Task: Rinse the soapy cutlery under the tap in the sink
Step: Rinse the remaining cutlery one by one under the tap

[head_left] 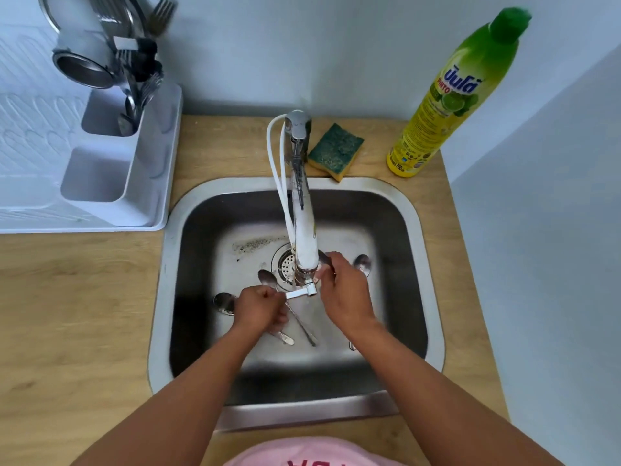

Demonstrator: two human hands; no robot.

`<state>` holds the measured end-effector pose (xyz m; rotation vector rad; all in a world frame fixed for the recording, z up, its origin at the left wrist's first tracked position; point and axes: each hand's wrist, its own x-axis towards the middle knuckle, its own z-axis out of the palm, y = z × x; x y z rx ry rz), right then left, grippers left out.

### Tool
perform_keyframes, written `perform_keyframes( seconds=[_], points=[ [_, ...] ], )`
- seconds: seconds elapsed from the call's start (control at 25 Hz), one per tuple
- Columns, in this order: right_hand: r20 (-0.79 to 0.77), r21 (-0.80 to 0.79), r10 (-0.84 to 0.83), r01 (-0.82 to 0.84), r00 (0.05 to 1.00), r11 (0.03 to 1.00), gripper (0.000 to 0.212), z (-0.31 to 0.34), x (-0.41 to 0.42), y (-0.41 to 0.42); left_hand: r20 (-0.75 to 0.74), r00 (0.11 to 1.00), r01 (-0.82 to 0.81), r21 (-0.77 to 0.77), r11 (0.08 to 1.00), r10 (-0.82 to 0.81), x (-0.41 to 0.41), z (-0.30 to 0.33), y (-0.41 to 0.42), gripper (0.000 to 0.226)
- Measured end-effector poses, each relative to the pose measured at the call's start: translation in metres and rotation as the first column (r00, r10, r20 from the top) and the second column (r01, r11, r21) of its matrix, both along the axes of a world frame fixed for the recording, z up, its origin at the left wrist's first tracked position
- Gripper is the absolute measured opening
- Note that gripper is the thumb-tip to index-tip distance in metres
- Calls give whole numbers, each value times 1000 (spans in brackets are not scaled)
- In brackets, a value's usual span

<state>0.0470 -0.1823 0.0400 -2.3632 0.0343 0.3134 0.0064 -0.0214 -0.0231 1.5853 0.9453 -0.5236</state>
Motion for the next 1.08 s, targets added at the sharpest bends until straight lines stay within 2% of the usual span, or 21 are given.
perform_keyframes(
  seconds=[0.08,0.16,0.36,0.48,0.56,0.6,0.64,0.68,0.76,0.84,0.92,1.0,1.08],
  points=[
    [-122,-116,-220,206,968,972,20,-14,10,-30,73,997,-21,-84,996,27,-3,8,-6,21],
    [-207,-205,-308,266,929,942,27,-22,14,-49,122,992,-21,-143,989,39,-1,19,-12,18],
    [-315,-410,-181,38,932,911,41,-22,12,-61,198,980,36,-272,962,19,3,46,-23,11],
    [-304,-477,-51,-106,951,872,53,-9,2,-57,268,963,94,-295,951,-12,-2,55,-20,10],
    [-201,-407,57,-136,978,903,47,4,-7,-47,291,956,121,-291,949,-32,-8,59,-17,11],
    [-147,-295,73,-114,986,949,36,12,-12,-39,298,954,124,-286,950,-35,-10,61,-16,12],
    [-156,-129,53,-73,986,989,26,20,-18,-30,305,952,122,-279,952,-33,-12,63,-15,13],
    [-230,65,40,-26,972,998,23,29,-24,-19,310,950,119,-273,955,-30,-14,65,-13,13],
    [-399,355,60,94,915,930,21,40,-35,1,320,947,133,-281,951,-38,-18,67,-9,15],
    [-403,414,53,130,914,901,18,45,-37,14,324,942,189,-296,936,-88,-21,72,-5,15],
    [-320,385,20,111,947,916,19,48,-34,22,311,943,223,-324,920,-119,-23,76,-2,18],
    [-244,379,-10,105,970,919,20,51,-31,25,287,955,181,-361,915,-76,-24,80,2,19],
    [-185,357,-42,107,982,928,21,53,-29,27,263,964,57,-380,923,49,-22,84,6,21]
  ],
)
